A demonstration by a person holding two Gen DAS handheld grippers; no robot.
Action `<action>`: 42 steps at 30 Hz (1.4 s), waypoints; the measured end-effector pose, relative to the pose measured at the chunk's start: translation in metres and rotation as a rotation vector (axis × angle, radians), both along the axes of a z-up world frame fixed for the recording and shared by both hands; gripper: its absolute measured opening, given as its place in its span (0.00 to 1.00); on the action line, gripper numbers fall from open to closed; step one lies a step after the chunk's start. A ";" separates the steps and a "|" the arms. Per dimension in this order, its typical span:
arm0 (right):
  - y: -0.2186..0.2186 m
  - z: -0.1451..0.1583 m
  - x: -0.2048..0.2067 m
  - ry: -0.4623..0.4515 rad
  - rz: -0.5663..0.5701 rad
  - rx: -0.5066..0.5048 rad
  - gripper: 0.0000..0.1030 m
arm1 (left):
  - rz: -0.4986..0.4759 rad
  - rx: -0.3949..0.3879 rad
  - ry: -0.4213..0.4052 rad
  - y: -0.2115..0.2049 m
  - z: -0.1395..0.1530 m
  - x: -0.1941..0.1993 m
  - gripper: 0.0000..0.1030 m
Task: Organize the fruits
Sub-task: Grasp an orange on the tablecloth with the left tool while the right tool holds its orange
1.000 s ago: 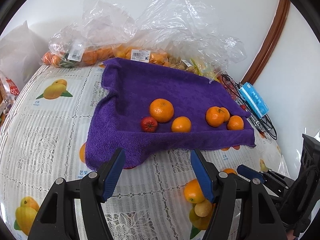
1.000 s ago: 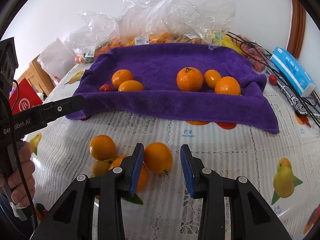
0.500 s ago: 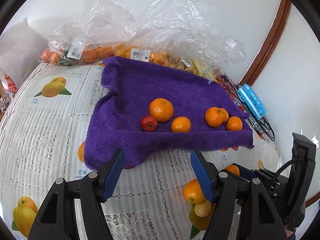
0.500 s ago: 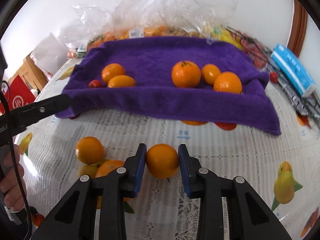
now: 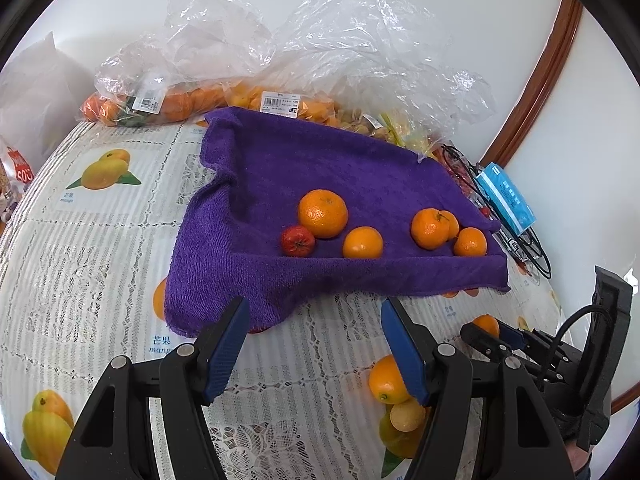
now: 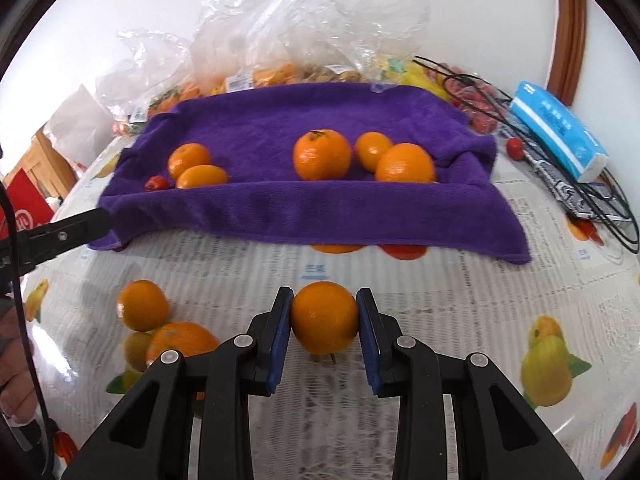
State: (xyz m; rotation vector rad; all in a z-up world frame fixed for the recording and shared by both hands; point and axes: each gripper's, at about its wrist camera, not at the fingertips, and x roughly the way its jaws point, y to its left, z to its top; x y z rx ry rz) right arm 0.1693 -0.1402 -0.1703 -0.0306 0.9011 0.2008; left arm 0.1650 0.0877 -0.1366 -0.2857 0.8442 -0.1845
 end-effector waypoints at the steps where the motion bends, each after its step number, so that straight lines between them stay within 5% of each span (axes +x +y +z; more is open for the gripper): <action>1: -0.001 -0.001 0.001 0.001 -0.005 -0.003 0.31 | -0.001 0.002 0.001 0.000 0.000 -0.001 0.64; 14: -0.003 -0.007 -0.005 -0.022 -0.008 -0.030 0.31 | -0.024 -0.069 0.050 0.006 -0.009 -0.014 0.64; 26: -0.032 0.005 -0.021 -0.040 -0.027 0.032 0.31 | -0.118 -0.026 0.080 -0.043 -0.014 -0.019 0.62; 34: -0.042 0.005 -0.023 -0.043 -0.028 0.053 0.31 | -0.134 0.012 0.097 -0.060 -0.023 -0.015 0.32; 42: -0.043 0.005 -0.011 -0.054 -0.015 0.040 0.31 | -0.062 0.124 0.060 -0.054 -0.021 -0.003 0.32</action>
